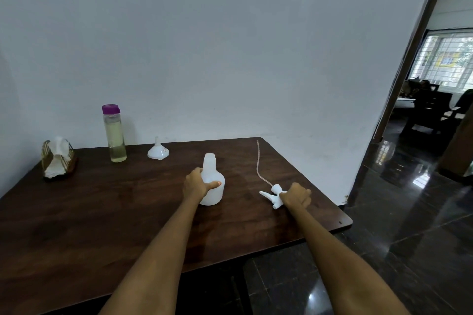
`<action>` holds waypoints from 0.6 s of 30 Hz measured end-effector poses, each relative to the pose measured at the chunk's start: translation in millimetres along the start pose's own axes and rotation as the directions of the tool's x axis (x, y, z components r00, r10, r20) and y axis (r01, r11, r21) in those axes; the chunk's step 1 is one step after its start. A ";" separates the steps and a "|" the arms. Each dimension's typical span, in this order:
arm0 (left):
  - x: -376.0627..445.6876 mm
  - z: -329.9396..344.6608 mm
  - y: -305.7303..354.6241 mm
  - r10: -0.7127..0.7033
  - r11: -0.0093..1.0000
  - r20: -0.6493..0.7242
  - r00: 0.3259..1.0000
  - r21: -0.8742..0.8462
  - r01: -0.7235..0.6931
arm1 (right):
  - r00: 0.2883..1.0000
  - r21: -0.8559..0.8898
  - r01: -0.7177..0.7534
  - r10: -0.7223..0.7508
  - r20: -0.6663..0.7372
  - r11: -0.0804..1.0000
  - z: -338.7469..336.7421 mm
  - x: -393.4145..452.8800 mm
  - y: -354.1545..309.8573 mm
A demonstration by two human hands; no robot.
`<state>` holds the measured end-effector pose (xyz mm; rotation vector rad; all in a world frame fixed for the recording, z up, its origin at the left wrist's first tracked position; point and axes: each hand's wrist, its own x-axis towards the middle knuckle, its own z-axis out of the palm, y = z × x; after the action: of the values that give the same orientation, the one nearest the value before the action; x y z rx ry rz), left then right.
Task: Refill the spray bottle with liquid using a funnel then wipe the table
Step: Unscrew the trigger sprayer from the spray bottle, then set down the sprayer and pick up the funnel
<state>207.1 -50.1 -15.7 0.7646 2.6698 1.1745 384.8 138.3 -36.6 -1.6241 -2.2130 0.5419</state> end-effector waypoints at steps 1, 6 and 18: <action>-0.2 0.1 0.1 0.000 1.000 -0.001 1.000 0.003 0.000 | 0.998 -0.036 0.066 -0.066 0.003 0.997 0.9 0.7 0.3; -0.7 0.2 0.8 0.002 1.000 0.001 1.000 0.013 -0.002 | 0.953 -0.088 0.280 -0.266 0.143 0.956 2.7 -1.5 2.0; -2.3 1.0 1.9 -0.006 1.000 0.012 1.000 -0.010 0.006 | 0.954 -0.024 0.300 -0.300 0.013 0.954 -7.0 -5.8 -7.4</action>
<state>210.1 -49.5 -15.2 0.7590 2.6532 1.1769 383.8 131.4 -27.2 -1.2617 -2.4218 0.4374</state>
